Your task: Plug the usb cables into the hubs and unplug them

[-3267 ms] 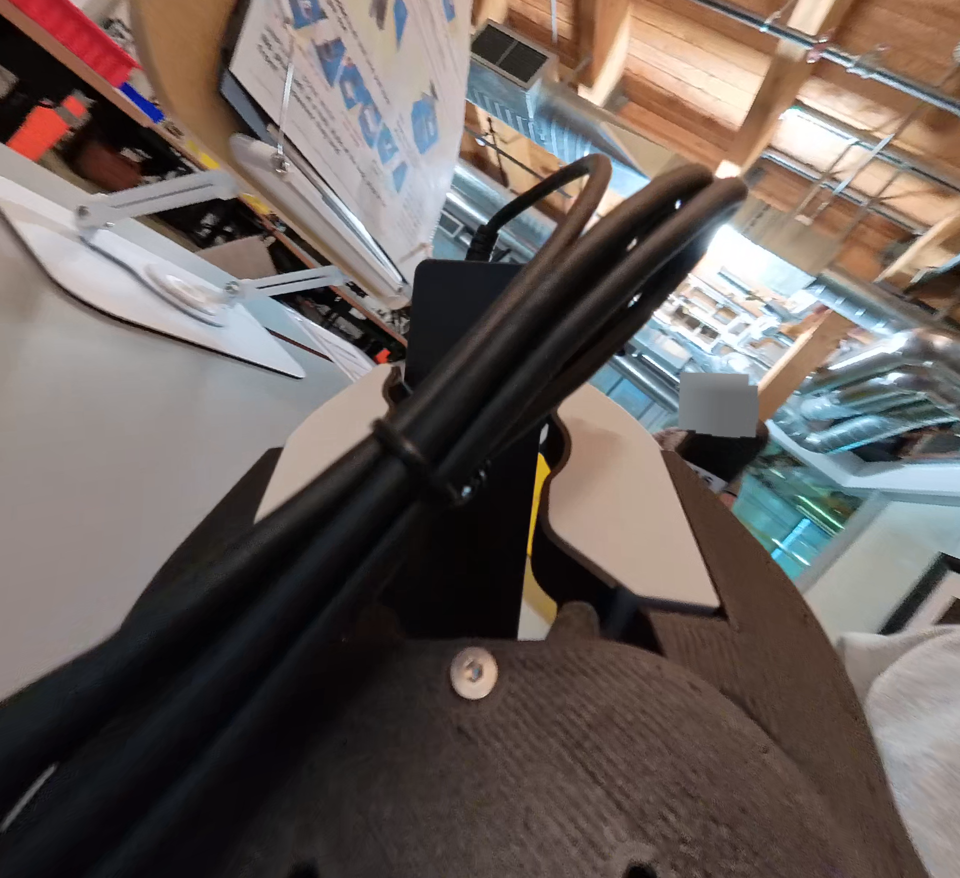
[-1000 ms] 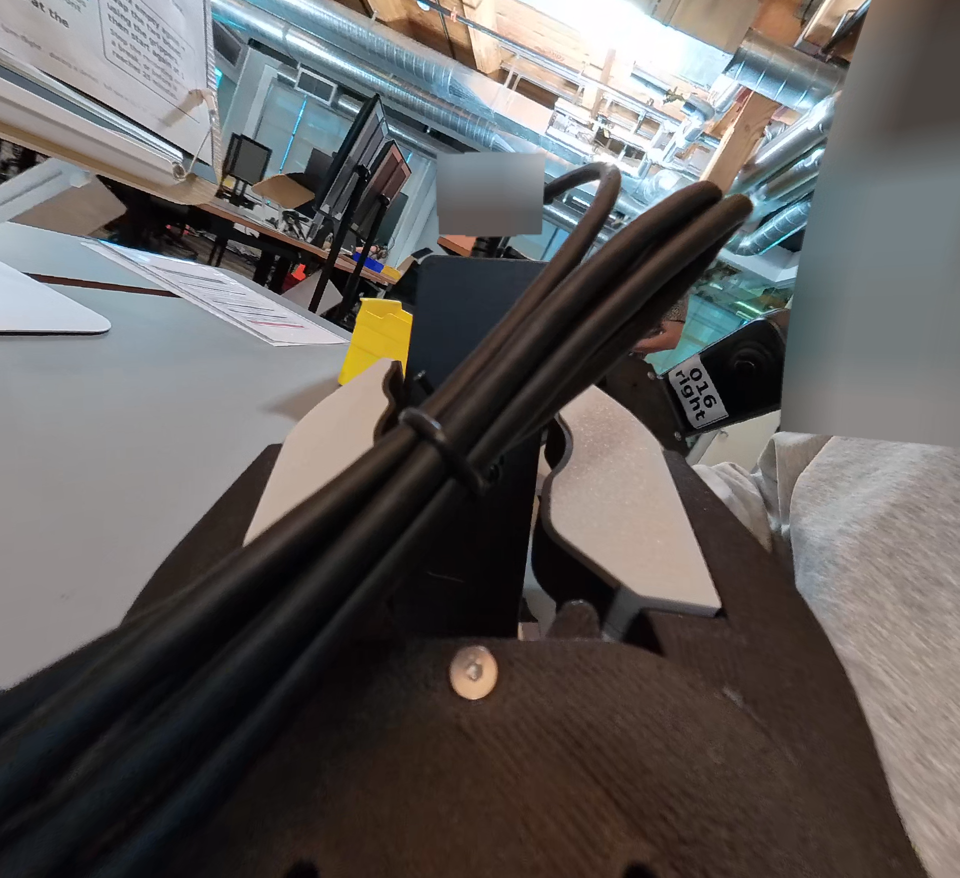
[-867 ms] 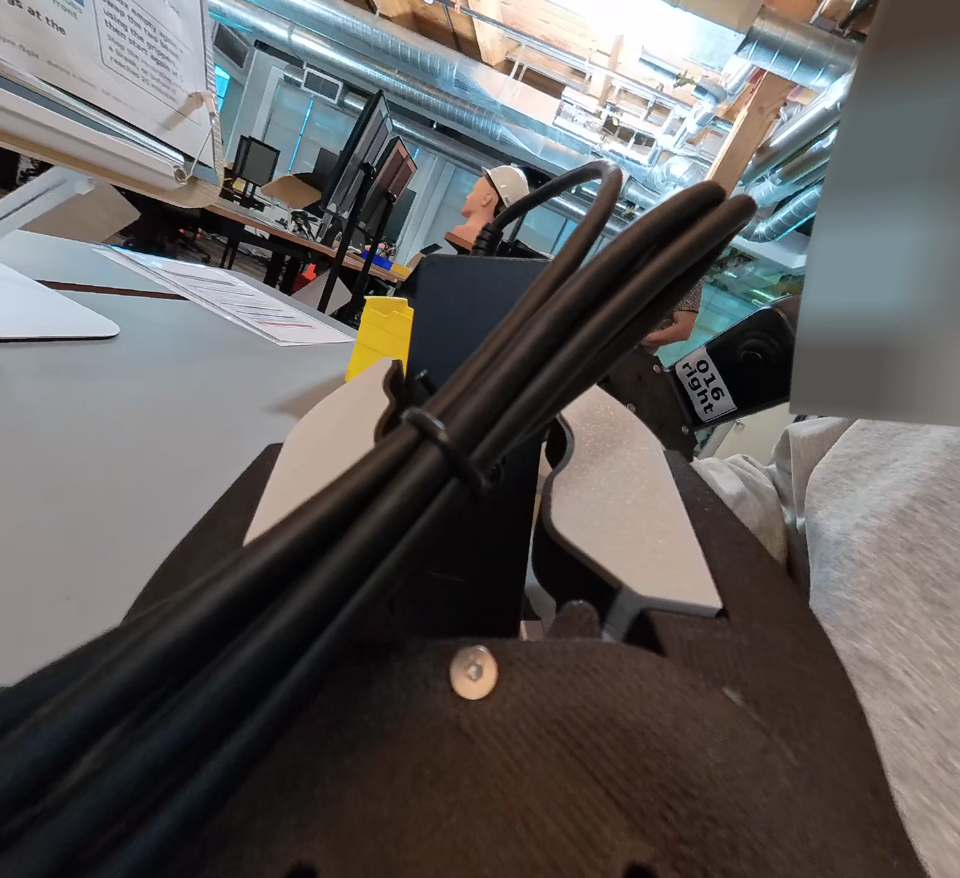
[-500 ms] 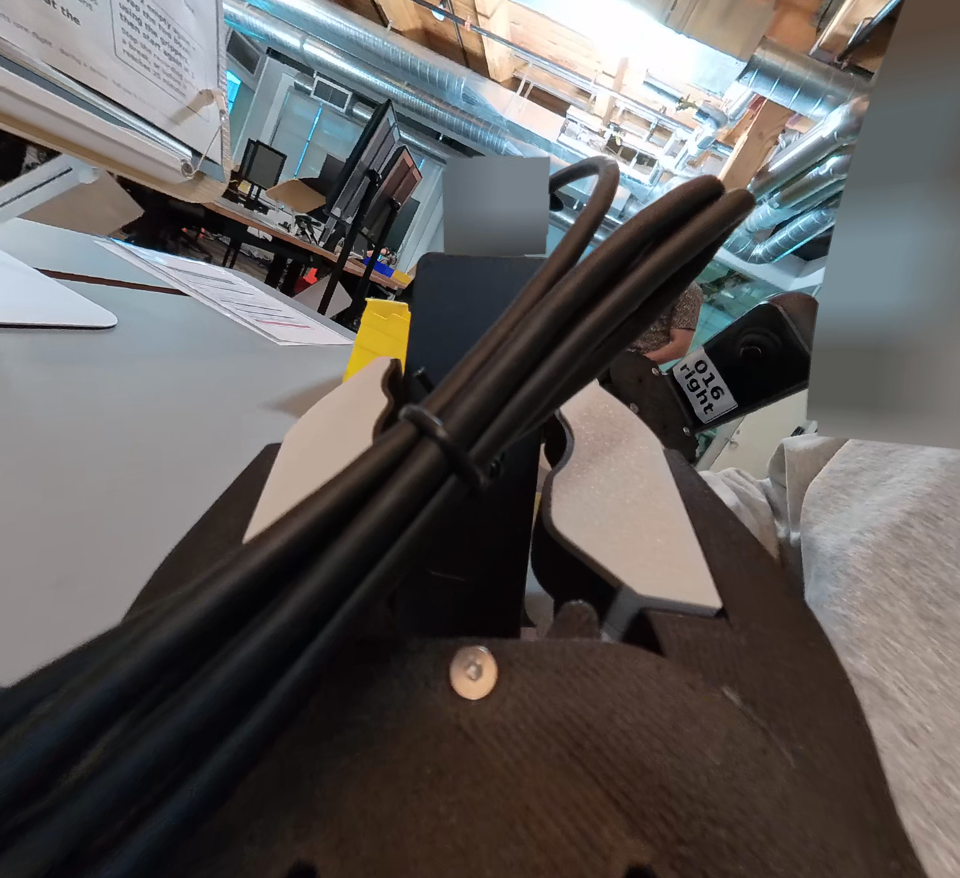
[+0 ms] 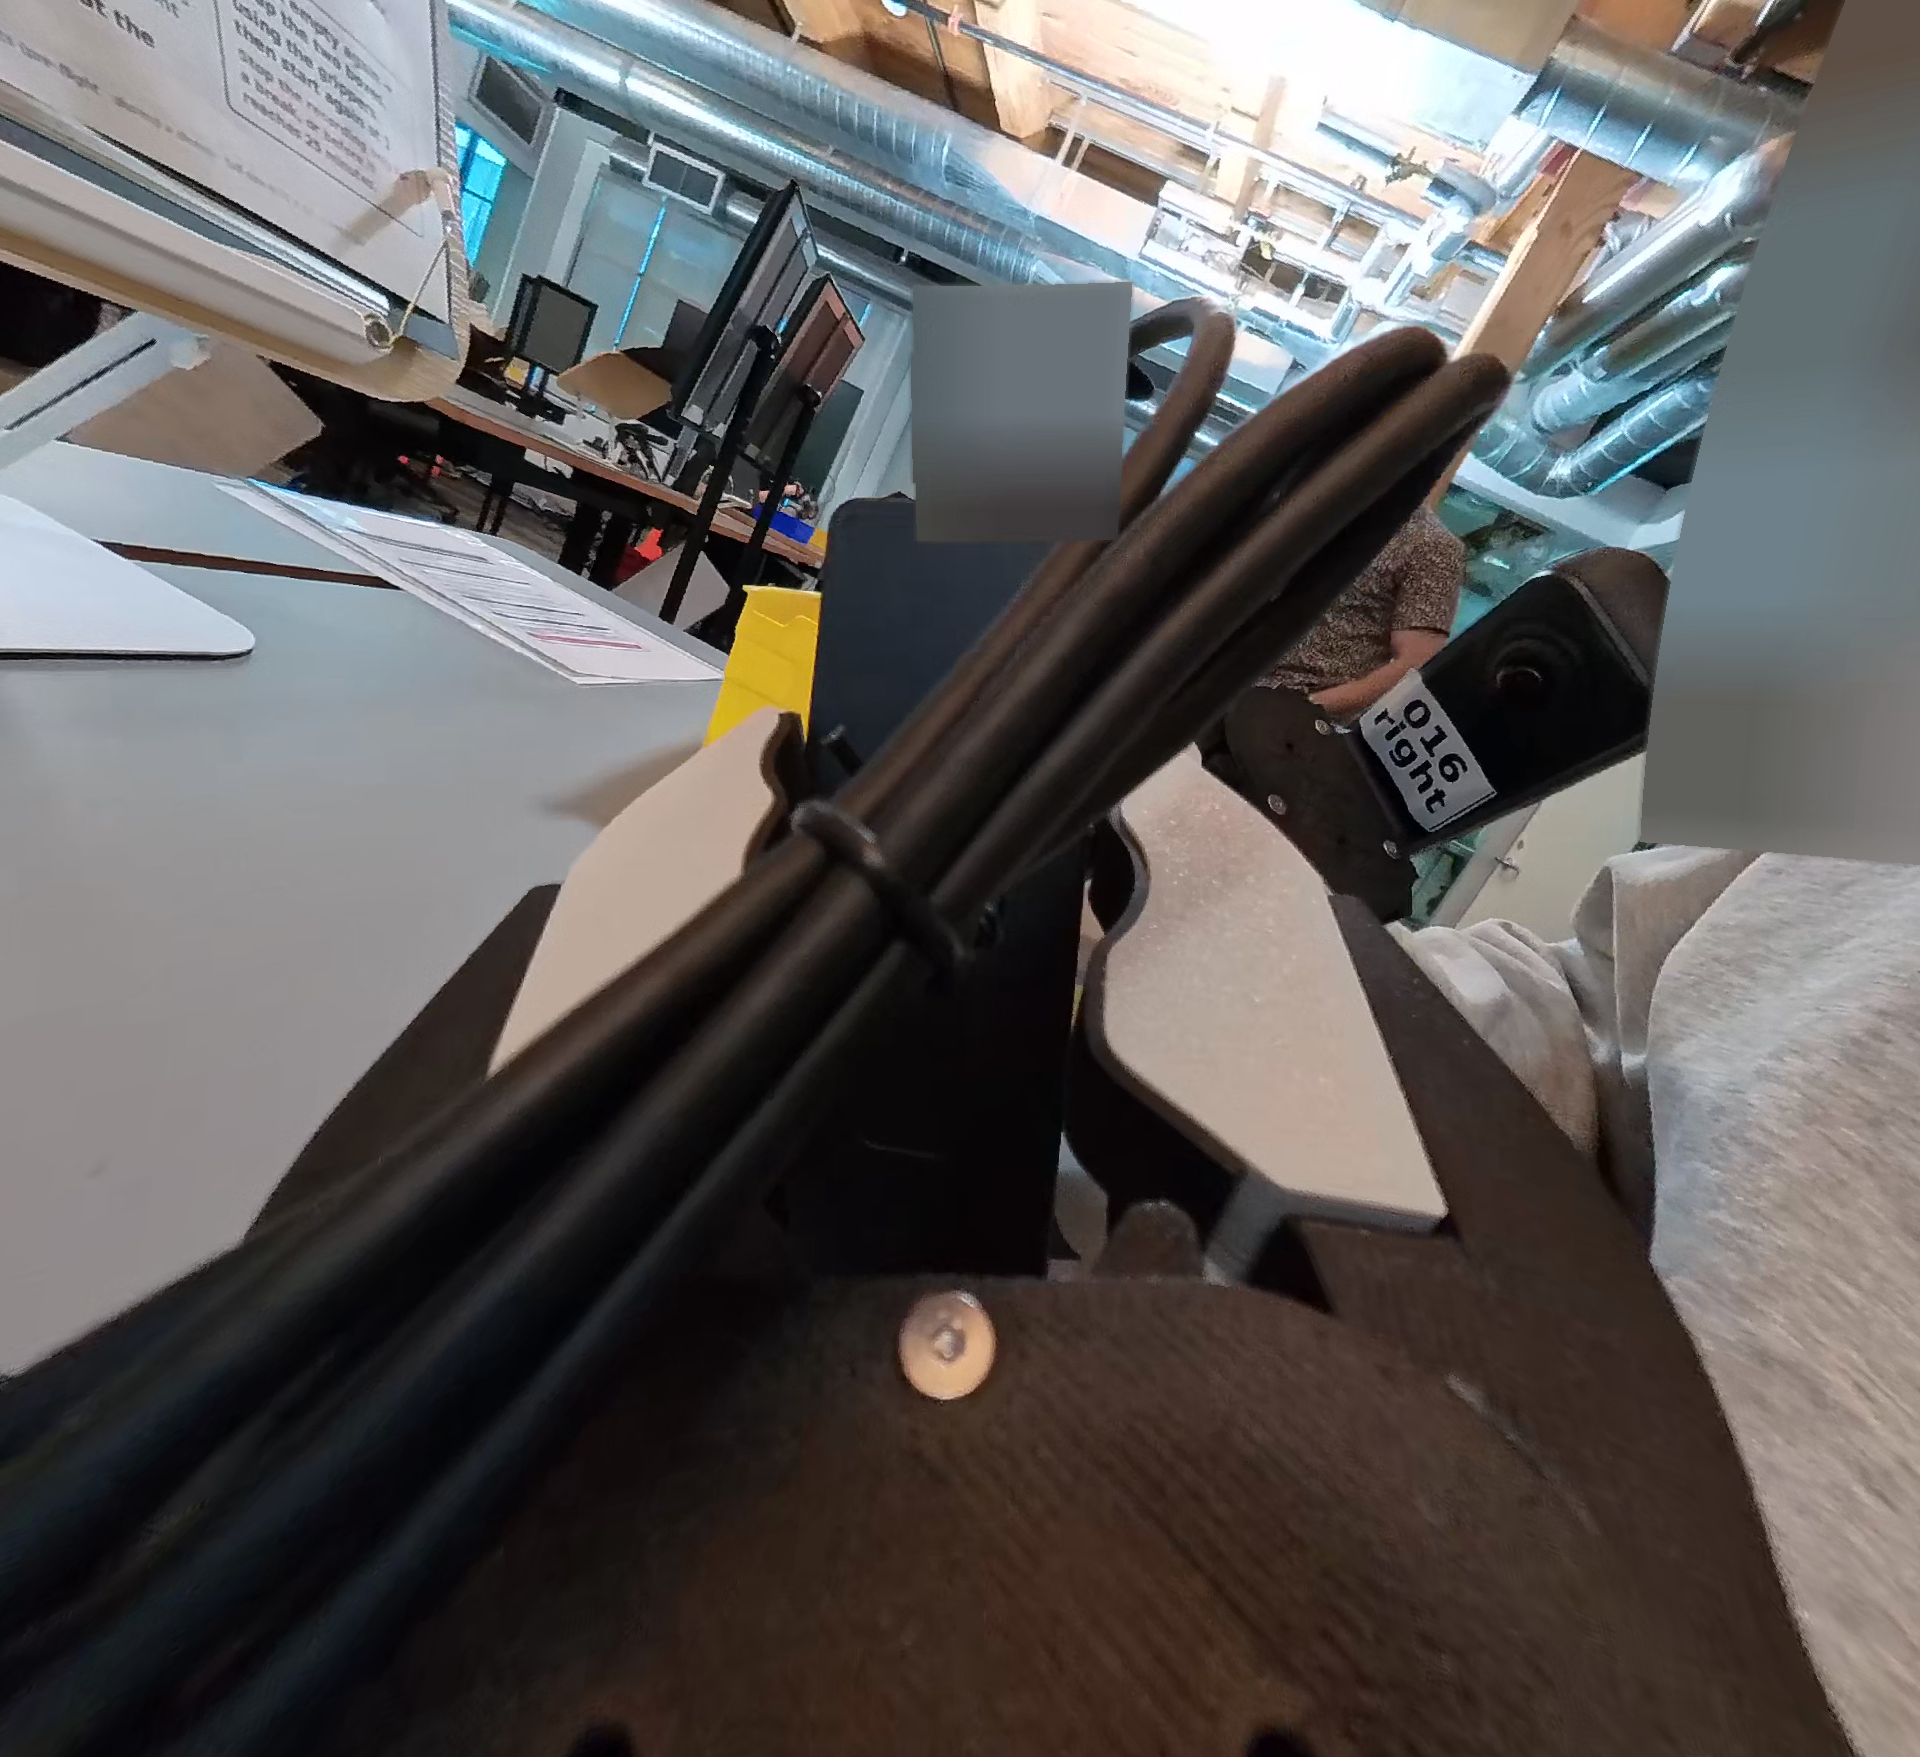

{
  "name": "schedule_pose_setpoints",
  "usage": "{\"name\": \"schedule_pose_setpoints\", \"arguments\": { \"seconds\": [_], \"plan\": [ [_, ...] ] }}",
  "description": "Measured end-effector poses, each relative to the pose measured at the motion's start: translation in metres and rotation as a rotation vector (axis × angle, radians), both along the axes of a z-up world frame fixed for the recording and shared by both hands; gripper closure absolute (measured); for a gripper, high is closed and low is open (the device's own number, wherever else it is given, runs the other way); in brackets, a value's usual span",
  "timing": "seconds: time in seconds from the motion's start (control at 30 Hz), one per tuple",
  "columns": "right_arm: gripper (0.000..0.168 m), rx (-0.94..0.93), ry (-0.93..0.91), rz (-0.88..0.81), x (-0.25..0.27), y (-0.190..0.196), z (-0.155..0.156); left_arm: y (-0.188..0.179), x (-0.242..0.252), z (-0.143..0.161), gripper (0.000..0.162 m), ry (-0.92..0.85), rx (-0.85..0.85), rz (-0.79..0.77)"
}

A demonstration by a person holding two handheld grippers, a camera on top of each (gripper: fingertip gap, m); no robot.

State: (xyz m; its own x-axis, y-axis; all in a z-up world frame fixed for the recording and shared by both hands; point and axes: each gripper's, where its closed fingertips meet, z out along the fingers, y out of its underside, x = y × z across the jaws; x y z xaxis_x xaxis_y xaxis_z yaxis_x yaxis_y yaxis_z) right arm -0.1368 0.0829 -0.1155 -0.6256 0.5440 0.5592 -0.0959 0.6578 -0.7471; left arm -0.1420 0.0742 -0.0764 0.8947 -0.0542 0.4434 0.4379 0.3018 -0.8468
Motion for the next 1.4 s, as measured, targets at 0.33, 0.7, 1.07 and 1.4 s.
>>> {"name": "schedule_pose_setpoints", "arguments": {
  "seconds": [0.33,0.7,1.07,1.4],
  "plan": [
    [0.164,-0.302,-0.045,0.005,-0.009,0.006,0.019,-0.017,-0.035,-0.005,0.104,-0.176,0.066,0.030],
    [0.125,-1.015,-0.451,0.088,-0.020,0.048,0.036,-0.020,-0.022,0.001,0.106,-0.082,0.059,-0.041],
    [0.133,-0.926,-0.791,0.213,0.003,-0.008,-0.003,-0.009,-0.004,0.002,0.105,0.022,0.009,-0.053],
    [0.161,-0.927,-0.733,0.228,0.004,-0.007,0.003,-0.008,-0.002,0.002,0.105,-0.008,0.034,-0.060]
  ]
}}
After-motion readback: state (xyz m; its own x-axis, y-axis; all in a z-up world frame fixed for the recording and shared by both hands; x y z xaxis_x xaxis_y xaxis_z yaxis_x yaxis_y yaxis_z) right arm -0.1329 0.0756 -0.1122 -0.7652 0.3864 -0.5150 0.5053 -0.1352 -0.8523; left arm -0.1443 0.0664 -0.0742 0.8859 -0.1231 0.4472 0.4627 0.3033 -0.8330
